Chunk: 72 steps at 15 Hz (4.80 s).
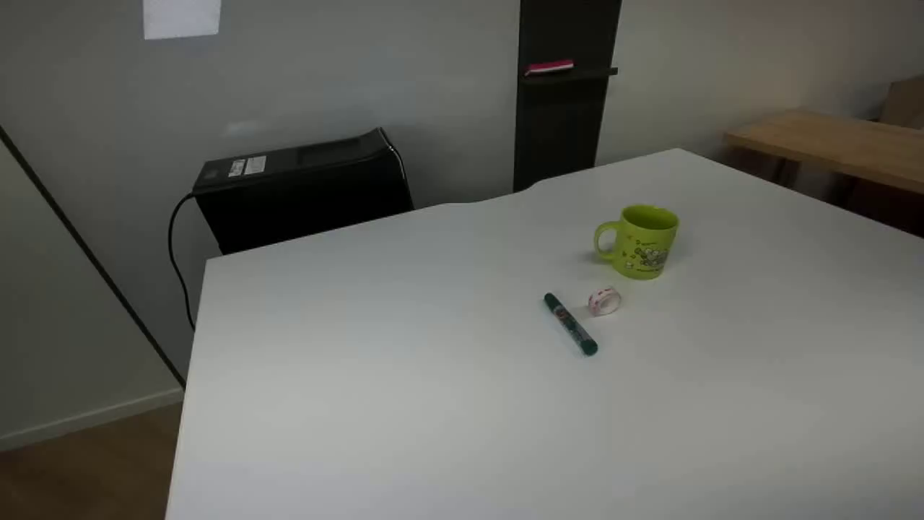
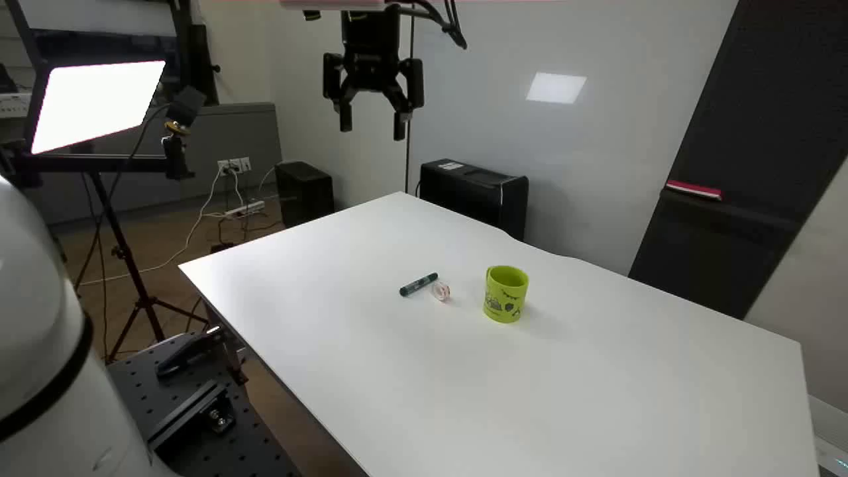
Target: Put the marker in the cup
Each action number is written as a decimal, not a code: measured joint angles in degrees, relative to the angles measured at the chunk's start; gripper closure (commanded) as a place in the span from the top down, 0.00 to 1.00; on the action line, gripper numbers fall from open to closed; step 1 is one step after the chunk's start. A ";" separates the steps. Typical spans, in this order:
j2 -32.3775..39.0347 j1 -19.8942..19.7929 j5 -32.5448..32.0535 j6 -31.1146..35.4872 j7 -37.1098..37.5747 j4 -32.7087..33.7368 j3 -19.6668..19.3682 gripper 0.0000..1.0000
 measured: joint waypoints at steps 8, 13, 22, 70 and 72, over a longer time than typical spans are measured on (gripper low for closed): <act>0.00 0.00 0.00 0.10 0.00 -0.01 0.00 1.00; 0.12 -0.15 -0.38 0.10 0.06 -0.56 0.02 1.00; 9.17 -3.83 -0.25 5.39 2.79 -4.91 -1.11 1.00; 53.98 3.77 -2.75 27.24 26.01 22.05 -3.27 1.00; 55.02 3.78 -2.13 27.38 26.00 22.40 -3.39 1.00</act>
